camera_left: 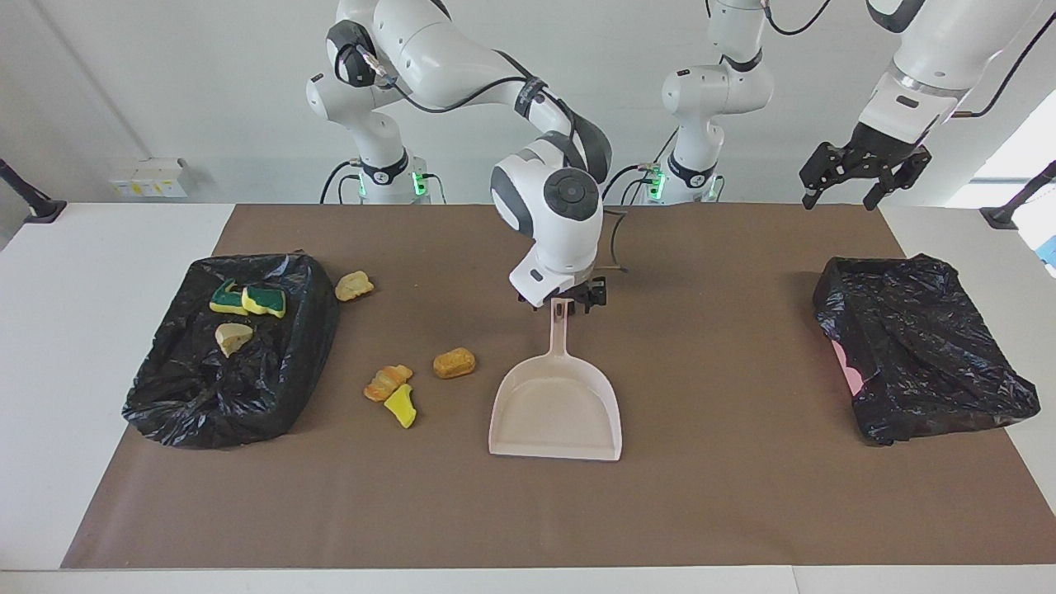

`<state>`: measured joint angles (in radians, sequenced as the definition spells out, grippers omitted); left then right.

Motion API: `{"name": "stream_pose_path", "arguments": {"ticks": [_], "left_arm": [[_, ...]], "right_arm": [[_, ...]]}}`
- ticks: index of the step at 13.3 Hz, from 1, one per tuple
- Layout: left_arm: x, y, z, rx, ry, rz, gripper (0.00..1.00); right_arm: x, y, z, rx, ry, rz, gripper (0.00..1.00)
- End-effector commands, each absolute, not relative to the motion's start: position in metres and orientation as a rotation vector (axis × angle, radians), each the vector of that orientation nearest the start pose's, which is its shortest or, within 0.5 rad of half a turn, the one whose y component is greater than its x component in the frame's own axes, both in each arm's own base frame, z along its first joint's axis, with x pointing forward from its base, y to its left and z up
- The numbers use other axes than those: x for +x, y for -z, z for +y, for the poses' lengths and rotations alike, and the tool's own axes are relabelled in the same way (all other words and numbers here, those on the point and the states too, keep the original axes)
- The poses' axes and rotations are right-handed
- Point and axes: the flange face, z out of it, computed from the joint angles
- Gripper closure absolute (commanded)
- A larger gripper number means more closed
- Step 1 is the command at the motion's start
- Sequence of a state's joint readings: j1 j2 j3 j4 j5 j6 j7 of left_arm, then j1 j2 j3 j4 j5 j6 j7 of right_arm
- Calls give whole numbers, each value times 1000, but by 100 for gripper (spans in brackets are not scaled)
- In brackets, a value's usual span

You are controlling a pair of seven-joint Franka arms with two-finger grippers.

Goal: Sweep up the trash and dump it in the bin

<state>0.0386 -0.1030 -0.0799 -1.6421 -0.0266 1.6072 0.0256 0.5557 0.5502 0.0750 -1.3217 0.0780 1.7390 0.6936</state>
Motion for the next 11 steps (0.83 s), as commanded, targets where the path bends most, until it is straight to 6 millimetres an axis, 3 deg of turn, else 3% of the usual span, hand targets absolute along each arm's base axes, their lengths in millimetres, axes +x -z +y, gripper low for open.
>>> {"name": "stream_pose_path", "arguments": {"ticks": [1,3,5,9,11], "left_arm": [[543,-640,-37,-3163,239,124,0],[559,-632,-66,-3180,311,179,0],[572,-615,-103,-3200,345,169,0],[585,-578,-175,-3240,349,121,0],[584,-548,-229,-3260,305,99,0]], "right_arm": [[525,-428,387,-3117,-312,159,0],[497,-445,375,-3118,-316,151,0],[456,-446,386,-3131,-312,87,0],[385,-409,382,-3051,-239,58,0],[361,-398,378,-3041,-223,33,0]]}}
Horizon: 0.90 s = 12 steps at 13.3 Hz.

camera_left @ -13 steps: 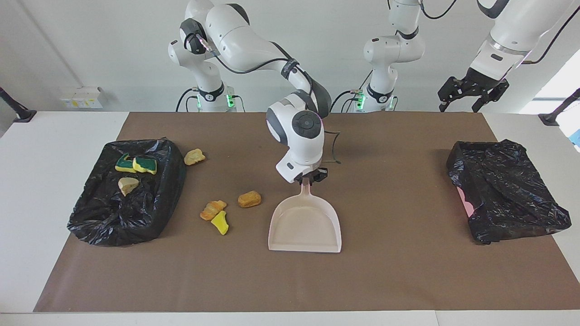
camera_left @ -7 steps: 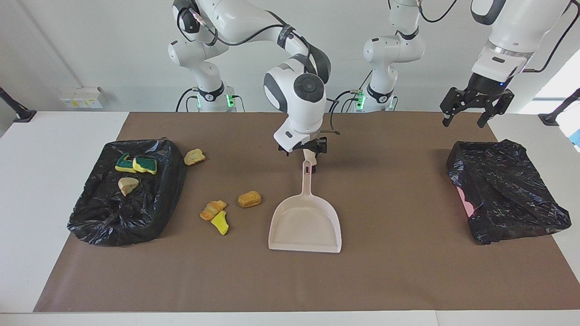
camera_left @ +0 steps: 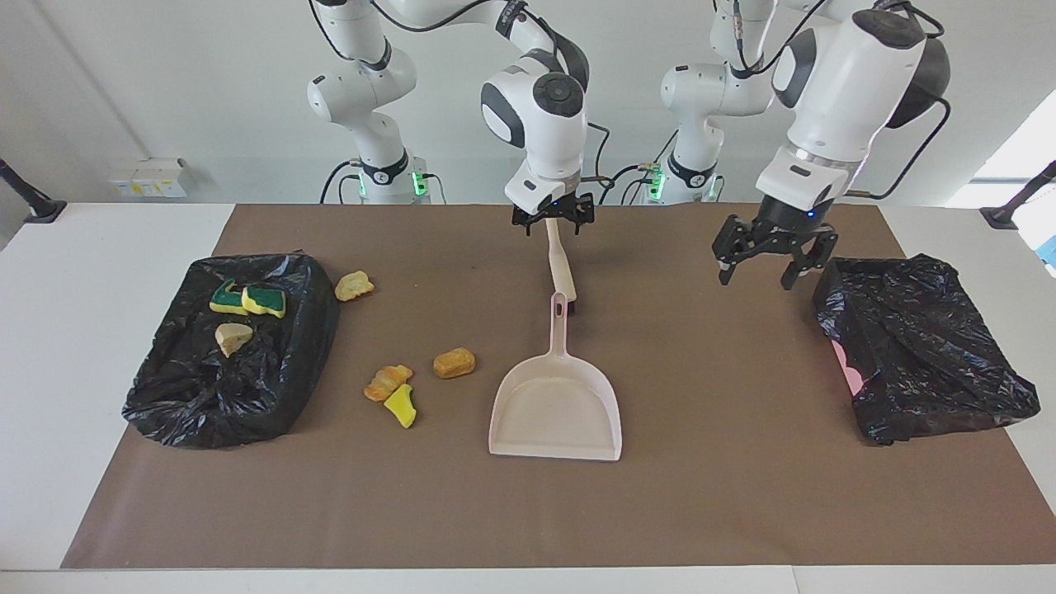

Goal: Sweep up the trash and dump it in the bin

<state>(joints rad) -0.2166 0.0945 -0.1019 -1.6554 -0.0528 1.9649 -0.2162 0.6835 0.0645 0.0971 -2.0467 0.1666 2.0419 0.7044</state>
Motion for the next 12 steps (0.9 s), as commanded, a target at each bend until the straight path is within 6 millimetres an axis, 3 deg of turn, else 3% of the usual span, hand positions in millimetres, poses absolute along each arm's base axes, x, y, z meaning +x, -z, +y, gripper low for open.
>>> {"name": "stream_pose_path", "arguments": {"ticks": [1,4,8,10,12], "left_arm": [[582,-533,-254,-3274,300,60,0],[573,-475,-327,-3290,233,50,0],[558,-427,-367,-3290,159,61,0],[542,-402,-372,-3267,93,89,0],[530,-393,-381,-3260,59,117,0]], "right_arm": [[351,-393,386,-3047,-231,10,0],[339,-368,402,-3051,-227,-14,0],[342,-346,407,-3053,-228,-10,14],[335,-338,414,-3061,-240,-28,29],[336,-332,416,-3058,-232,-28,34]]}}
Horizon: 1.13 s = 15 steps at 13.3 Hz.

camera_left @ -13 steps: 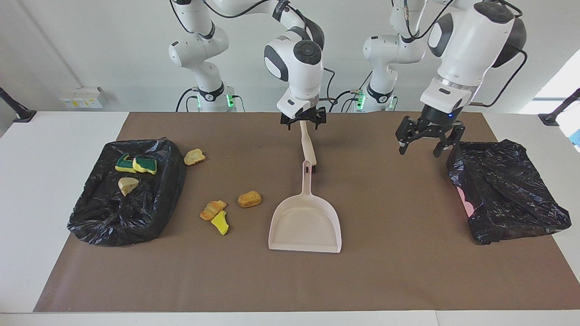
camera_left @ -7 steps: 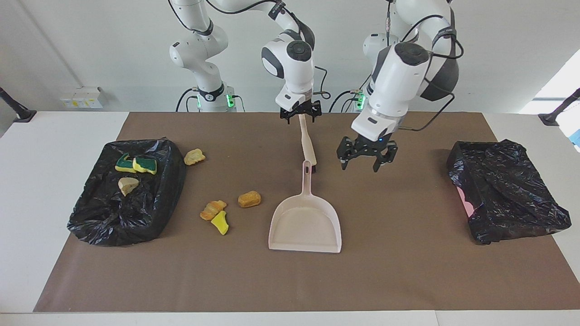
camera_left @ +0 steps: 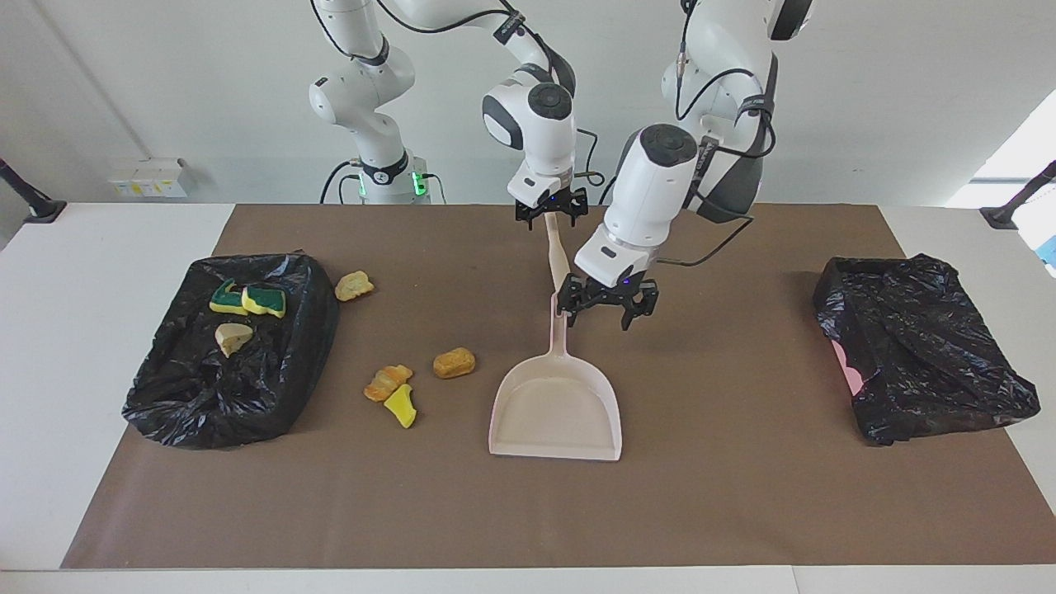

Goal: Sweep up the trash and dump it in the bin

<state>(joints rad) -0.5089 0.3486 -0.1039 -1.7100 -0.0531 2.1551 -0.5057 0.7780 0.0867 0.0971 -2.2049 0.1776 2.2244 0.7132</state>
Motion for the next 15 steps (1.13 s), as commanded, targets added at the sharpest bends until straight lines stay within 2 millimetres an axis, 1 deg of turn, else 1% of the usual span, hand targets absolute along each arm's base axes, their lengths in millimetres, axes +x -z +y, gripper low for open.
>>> {"name": "stream_pose_path", "arguments": {"ticks": [1,2,3,4,5,6,7,8,9,10,11,12,13,15], "left_arm": [[524,-385,-384,-3259,33,121,0],[520,-381,-387,-3259,32,132,0],[521,-373,-389,-3259,29,126,0],[516,-362,-400,-3260,21,109,0],[513,-356,-405,-3262,20,92,0],[513,-356,-405,-3255,7,92,0],[514,-357,-404,-3255,7,87,0],[514,-357,-404,-3255,7,87,0],[514,-357,-405,-3255,7,90,0],[514,-357,-405,-3255,7,90,6],[514,-357,-404,-3255,7,87,42],[514,-357,-403,-3252,-2,88,98],[516,-358,-402,-3253,4,93,100],[521,-366,-402,-3248,37,126,100]], "right_arm": [[336,-331,416,-3059,-236,-29,34],[335,-331,417,-3060,-238,-31,36],[335,-331,416,-3061,-240,-31,44],[335,-332,417,-3061,-240,-32,58],[335,-332,417,-3062,-242,-30,74],[335,-332,417,-3065,-247,-28,93],[336,-335,418,-3064,-249,-28,100],[336,-333,417,-3070,-260,-17,100],[340,-336,415,-3068,-256,38,100],[341,-340,412,-3072,-268,55,100],[344,-345,405,-3086,-301,74,100],[347,-352,397,-3096,-331,99,100],[353,-363,385,-3100,-342,130,100],[365,-381,357,-3118,-375,218,100]]}}
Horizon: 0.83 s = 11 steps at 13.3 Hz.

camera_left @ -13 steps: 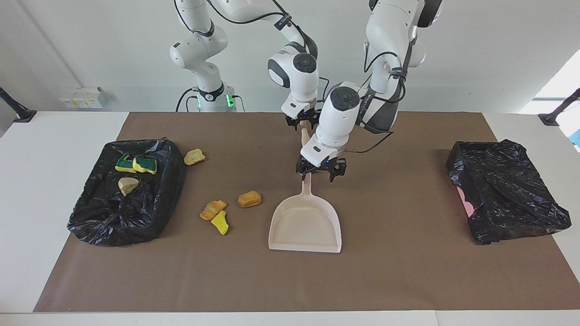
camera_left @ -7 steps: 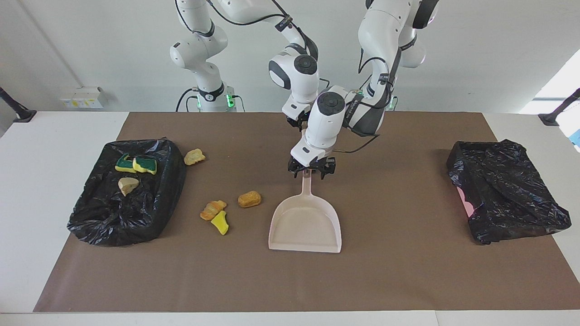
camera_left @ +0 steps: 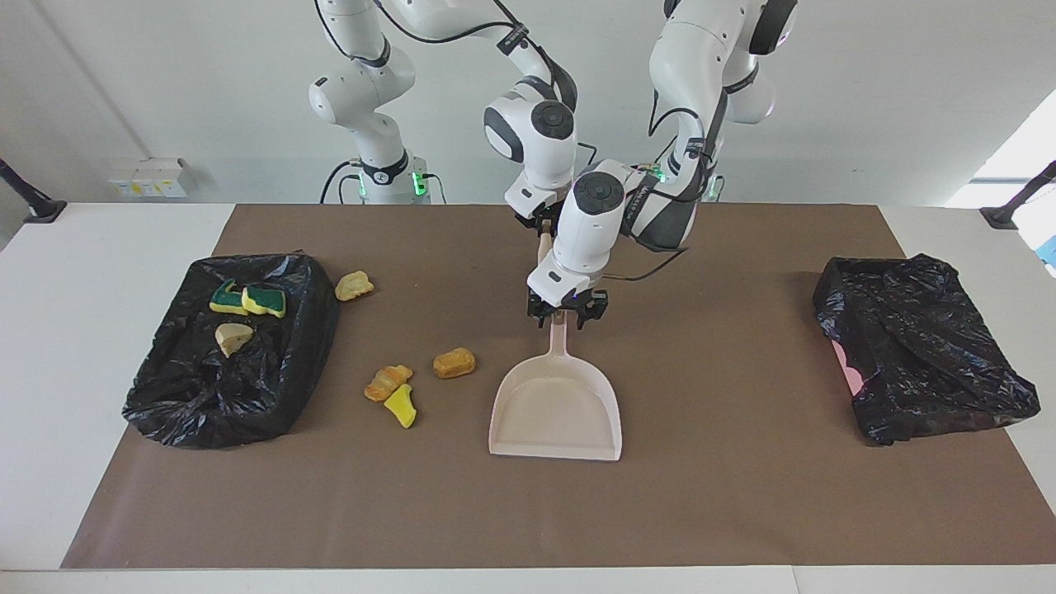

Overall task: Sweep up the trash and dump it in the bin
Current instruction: 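Lift the dustpan with the left gripper while the right gripper grasps the brush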

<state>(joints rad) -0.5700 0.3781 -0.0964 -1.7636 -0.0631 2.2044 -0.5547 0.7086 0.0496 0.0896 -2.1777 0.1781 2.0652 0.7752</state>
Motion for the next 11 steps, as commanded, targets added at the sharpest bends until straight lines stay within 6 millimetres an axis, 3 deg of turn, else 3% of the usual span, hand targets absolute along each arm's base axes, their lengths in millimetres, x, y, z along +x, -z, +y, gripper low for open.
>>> {"name": "stream_pose_path", "arguments": {"ticks": [1,4,6,11], "left_arm": [[522,-366,-401,-3238,47,180,100],[527,-375,-388,-3209,63,368,100],[544,-399,-347,-3167,53,563,100],[567,-447,-260,-3012,38,1067,100]], "right_arm": [[372,-387,342,-3126,-395,260,100],[395,-401,288,-3184,-447,358,100],[411,-401,253,-3183,-496,446,100],[419,-392,181,-3281,-679,687,100]]}}
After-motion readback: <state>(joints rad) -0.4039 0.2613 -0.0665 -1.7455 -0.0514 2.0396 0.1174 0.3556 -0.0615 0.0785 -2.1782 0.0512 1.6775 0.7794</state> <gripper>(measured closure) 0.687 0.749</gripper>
